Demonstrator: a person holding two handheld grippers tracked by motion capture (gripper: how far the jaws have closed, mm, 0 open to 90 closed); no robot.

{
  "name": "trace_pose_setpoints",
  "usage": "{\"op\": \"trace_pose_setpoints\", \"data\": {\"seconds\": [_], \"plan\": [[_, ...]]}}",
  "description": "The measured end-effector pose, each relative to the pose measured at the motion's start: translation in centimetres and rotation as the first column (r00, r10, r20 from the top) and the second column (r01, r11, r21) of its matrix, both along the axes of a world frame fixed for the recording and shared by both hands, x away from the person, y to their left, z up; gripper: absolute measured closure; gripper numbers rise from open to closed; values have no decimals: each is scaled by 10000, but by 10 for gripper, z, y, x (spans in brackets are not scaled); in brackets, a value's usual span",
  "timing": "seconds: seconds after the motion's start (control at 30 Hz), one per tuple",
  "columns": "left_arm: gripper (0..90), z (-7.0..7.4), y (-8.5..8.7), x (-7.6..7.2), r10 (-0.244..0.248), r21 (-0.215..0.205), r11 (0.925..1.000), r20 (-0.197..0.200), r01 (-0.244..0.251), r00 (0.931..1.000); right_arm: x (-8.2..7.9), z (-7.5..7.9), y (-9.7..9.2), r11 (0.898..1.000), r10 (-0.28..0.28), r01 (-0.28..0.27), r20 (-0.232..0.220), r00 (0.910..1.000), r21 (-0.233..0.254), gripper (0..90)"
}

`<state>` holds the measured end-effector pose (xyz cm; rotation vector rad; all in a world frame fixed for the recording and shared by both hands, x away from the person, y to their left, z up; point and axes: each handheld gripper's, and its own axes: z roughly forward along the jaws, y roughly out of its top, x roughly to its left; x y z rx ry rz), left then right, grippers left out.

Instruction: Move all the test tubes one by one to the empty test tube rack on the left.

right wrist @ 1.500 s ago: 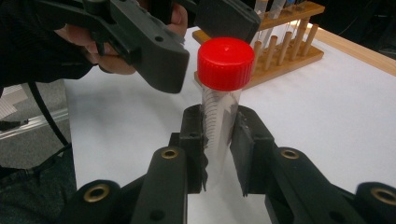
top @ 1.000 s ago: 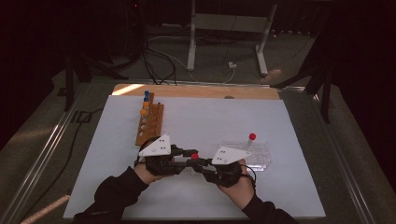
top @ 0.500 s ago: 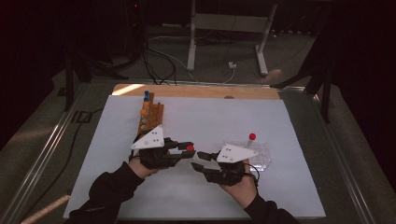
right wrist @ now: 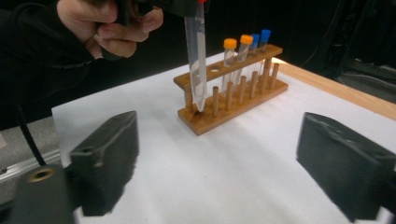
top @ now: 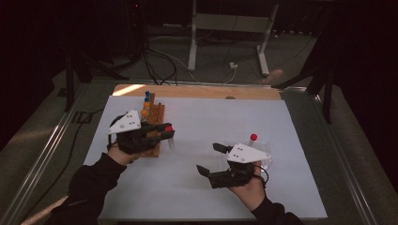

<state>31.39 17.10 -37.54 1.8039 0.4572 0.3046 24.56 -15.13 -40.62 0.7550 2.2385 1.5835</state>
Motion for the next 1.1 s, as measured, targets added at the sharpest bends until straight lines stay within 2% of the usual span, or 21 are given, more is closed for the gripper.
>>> {"op": "trace_pose_setpoints", "data": {"seconds": [0.1,0.13,0.27,0.43,0.77,1.1], "plan": [[715,1,10,6,350,-38,9994,-30,-350,9994,-1,2,-3,10000,44,-45,59,10000,45,4],[715,2,13,8,495,-18,9988,19,-495,9988,0,2,-4,9996,238,-237,-57,9997,171,0],[715,5,27,16,975,-66,9952,61,-975,9952,1,3,-8,9994,159,-157,-64,9999,301,0],[715,7,40,23,1509,-188,9884,114,-1507,9885,0,3,-8,9998,121,-122,4,9999,170,0],[715,-1,59,37,2391,-198,9709,113,-2389,9709,-1,2,-9,9996,263,-263,-36,9996,111,0],[715,-15,74,56,3050,-204,9521,-127,-3052,9523,-2,1,-10,9994,303,-302,-52,9995,167,0]]}}
